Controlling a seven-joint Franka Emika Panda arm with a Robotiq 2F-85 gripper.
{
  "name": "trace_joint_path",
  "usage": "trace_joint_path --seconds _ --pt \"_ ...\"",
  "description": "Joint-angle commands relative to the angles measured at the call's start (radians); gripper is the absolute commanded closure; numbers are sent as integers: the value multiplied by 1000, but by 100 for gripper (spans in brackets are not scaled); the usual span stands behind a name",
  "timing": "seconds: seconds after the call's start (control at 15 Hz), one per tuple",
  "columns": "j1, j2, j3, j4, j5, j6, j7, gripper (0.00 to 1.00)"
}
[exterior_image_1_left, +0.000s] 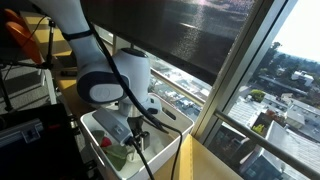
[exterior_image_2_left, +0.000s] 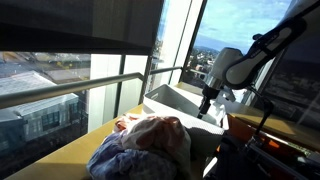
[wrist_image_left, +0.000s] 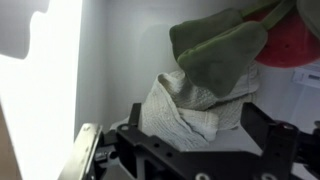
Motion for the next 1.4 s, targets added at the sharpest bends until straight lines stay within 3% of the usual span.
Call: trace_joint_path --seconds 0.0,0.33,0.67,0.73,1.33 --pt "-11 68 30 23 18 9 -11 0" --pt "-33 160 40 109 21 -48 -7 0" --pt "-24 250 32 229 19 -186 22 0" --pt "-19 265 29 245 15 -211 27 19" --pt "-4 257 13 335 -2 -367 43 88"
